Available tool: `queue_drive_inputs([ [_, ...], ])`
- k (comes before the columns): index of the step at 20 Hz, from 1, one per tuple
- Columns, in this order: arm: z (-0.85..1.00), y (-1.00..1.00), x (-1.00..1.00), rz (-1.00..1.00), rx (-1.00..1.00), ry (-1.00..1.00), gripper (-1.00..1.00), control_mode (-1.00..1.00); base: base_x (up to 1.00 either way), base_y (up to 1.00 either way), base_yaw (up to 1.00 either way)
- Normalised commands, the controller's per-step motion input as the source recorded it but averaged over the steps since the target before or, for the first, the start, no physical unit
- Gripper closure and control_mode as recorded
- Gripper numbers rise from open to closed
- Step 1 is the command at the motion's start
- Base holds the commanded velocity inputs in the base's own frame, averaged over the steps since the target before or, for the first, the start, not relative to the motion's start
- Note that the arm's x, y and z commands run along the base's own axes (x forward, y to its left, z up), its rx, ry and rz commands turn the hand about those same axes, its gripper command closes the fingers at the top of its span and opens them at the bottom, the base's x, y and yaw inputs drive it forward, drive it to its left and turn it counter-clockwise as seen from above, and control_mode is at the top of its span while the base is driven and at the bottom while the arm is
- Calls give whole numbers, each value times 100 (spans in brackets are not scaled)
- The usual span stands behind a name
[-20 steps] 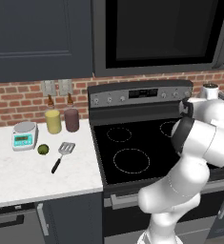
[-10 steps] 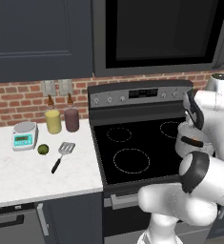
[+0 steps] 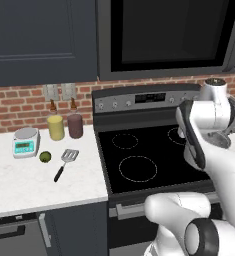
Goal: Put the onion and lime in the pot. Retrieve the spatula and lightly stir the vegetables in the pot.
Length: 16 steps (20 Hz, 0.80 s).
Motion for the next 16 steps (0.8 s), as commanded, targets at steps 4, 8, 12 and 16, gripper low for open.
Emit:
queue_drive_inputs([
  [4, 30, 100, -66, 0, 0, -6, -100, -100, 0, 0, 0],
  [8, 17, 100, -56, 0, 0, -2, -100, -100, 0, 0, 0],
  [12, 0, 100, -32, 0, 0, -4, -100, -100, 0, 0, 0],
  [16, 0, 100, -9, 2, 0, -3, -100, -100, 0, 0, 0],
])
